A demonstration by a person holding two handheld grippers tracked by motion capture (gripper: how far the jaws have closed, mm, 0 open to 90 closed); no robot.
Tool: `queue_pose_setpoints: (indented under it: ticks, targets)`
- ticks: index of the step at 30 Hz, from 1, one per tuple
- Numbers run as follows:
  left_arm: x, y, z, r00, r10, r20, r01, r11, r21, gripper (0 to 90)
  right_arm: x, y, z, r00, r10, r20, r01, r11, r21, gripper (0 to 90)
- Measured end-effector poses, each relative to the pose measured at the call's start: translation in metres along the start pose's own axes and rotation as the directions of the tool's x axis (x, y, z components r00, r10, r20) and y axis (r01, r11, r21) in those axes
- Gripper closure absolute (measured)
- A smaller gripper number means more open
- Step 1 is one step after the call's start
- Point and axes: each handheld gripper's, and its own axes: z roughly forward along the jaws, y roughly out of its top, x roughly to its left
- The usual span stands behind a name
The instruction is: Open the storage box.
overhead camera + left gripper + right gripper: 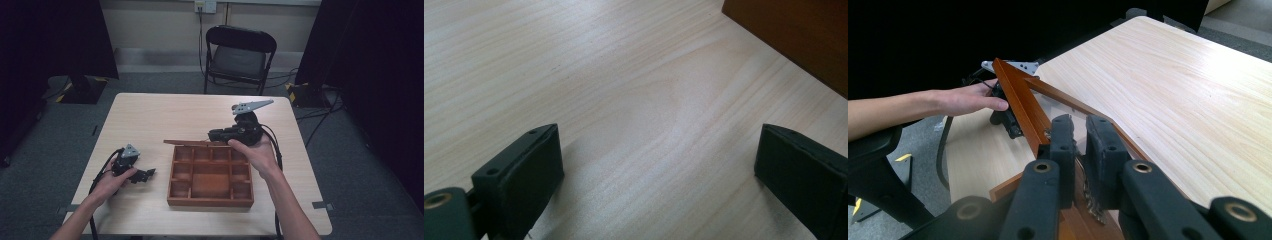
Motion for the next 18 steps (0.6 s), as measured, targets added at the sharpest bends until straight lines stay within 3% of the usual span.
queue_pose_setpoints:
  ticks: [18]
  targets:
    - [0.0, 0.0, 0.0001, 1.0, -0.001, 0.0, 0.001, 1.0, -0.001, 4.6, 0.0002, -0.0007, 0.0002, 1.0, 0.001, -0.002, -0.001, 1.0, 0.0, 82.5]
